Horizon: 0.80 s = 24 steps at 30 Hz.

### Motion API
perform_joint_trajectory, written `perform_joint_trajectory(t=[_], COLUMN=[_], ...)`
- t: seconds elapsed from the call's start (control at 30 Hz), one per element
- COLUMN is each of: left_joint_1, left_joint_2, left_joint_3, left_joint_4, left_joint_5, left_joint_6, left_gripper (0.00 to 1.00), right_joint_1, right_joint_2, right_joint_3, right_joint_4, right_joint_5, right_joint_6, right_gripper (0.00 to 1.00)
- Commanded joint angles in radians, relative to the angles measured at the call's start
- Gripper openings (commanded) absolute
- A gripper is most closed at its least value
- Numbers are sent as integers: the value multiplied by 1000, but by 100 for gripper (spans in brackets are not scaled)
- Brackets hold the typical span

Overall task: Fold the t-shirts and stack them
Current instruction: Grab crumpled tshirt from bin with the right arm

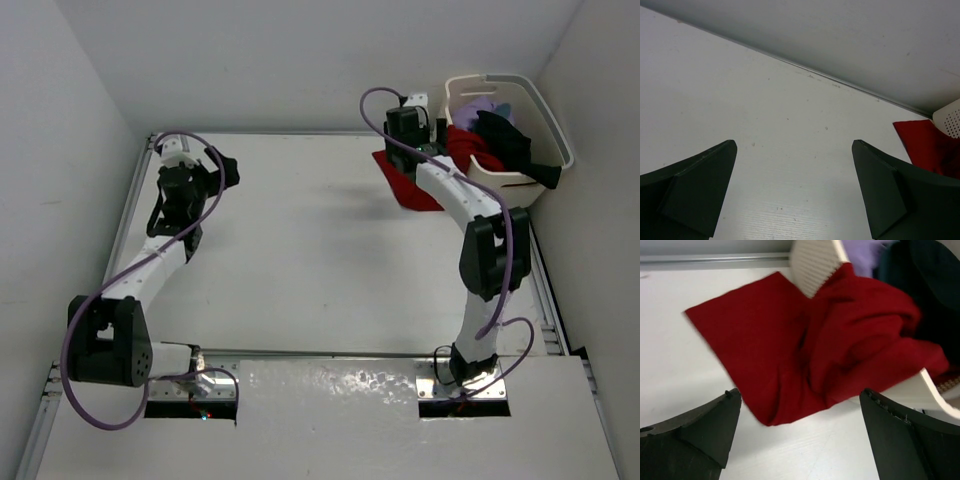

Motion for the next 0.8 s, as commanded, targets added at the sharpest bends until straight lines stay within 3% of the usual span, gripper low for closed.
perform_joint_trajectory(t=[0.0,0.3,0.43,0.57,0.6,0.63,0.73,0.77], left_joint_1=[3,3,3,3,3,3,3,3], left_joint_2=[20,46,49,52,50,52,52,50], left_joint_3=[15,23,23,29,31,31,34,37], left_joint_4=[42,48,47,45,39,39,30,26], left_joint_5=[24,33,25,18,14,13,-2,-7], left_joint_6=[11,22,28,33,34,34,36,36], left_gripper=[100,100,100,100,100,100,100,100], right_joint_1=[-38,-104,-113,-136,-139,-139,-139,-139], right_joint_2=[27,187,207,228,242,248,256,254], right_joint_3=[17,65,40,23,23,17,-10,-26], right_joint_4=[25,99,192,289,344,378,500,533], right_joint_5=[173,265,365,364,365,367,423,443], right_joint_6=[127,239,268,295,292,276,241,212], right_gripper=[99,99,99,94,90,75,45,41])
